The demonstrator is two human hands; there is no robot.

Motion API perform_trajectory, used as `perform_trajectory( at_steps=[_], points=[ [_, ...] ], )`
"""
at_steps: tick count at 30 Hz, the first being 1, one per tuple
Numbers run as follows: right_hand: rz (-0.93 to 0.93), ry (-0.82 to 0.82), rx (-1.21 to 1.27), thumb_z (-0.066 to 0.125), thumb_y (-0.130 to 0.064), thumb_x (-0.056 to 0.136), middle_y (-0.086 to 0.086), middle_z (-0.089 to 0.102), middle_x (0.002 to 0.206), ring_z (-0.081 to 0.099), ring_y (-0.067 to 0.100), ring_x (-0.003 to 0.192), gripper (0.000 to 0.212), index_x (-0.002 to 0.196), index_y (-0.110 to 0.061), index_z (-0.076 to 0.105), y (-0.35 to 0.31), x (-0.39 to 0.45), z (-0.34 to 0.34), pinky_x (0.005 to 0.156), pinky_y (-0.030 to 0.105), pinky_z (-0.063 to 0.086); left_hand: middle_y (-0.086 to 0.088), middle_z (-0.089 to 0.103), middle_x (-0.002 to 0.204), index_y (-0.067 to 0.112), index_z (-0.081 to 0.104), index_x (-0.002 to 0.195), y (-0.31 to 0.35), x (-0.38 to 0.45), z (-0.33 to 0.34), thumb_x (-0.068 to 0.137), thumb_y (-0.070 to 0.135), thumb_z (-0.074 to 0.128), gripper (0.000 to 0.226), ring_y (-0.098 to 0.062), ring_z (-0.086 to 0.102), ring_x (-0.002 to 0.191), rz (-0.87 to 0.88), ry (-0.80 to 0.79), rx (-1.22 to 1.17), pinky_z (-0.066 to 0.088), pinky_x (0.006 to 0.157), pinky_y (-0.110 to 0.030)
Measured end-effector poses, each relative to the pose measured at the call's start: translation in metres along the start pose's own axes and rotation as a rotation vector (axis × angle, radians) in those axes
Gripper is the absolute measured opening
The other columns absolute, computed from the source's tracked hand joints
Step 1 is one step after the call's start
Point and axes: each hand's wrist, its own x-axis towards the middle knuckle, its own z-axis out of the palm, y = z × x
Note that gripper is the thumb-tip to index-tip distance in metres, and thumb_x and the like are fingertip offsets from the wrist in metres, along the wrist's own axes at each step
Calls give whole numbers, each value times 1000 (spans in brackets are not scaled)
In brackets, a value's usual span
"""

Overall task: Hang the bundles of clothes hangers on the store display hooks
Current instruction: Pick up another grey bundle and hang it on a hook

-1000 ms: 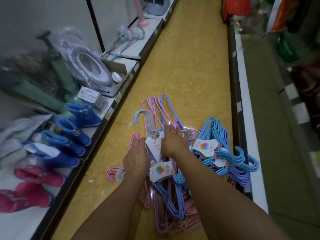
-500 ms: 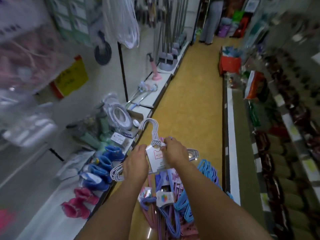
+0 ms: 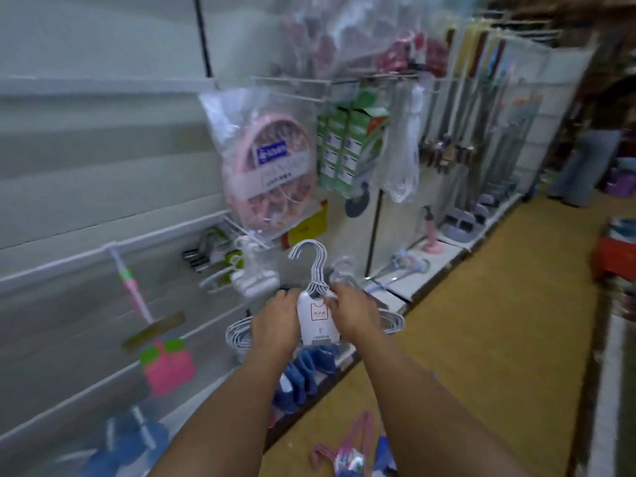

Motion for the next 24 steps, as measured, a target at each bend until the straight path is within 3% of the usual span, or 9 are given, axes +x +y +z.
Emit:
perform_trajectory(
  at_steps=[7,12,17,24],
  points=[
    [-324,-12,38,40,-31,99,12,60,117,55,32,108,28,115,-12,54,-91,-22,8,86,39,42,-1,54,118,30,50,129,-64,-54,-61,95,20,41,36,-24,57,105,-202,217,105,46,77,-37],
    [-505,-57,158,42,-25,97,11,60,117,55,29,107,26,114,-13,57,-157,-50,19,84,36,42,-1,55,119,30,49,129,-108,-102,-102,94,17,43,37,-26,58,105,-359,281,193,47,77,-38],
    [-617,-127,223,45,-25,95,12,66,109,59,32,101,23,107,-15,62,-212,-80,28,73,33,41,0,56,118,28,52,124,-141,-151,-134,91,14,46,37,-26,57,105,-485,361,231,47,78,-37],
    [-720,-179,295,46,-27,95,11,66,104,59,33,100,22,102,-16,63,-286,-127,44,72,34,43,1,57,115,26,53,119,-184,-216,-175,89,16,48,32,-26,57,102,-637,447,296,44,76,-36]
  ],
)
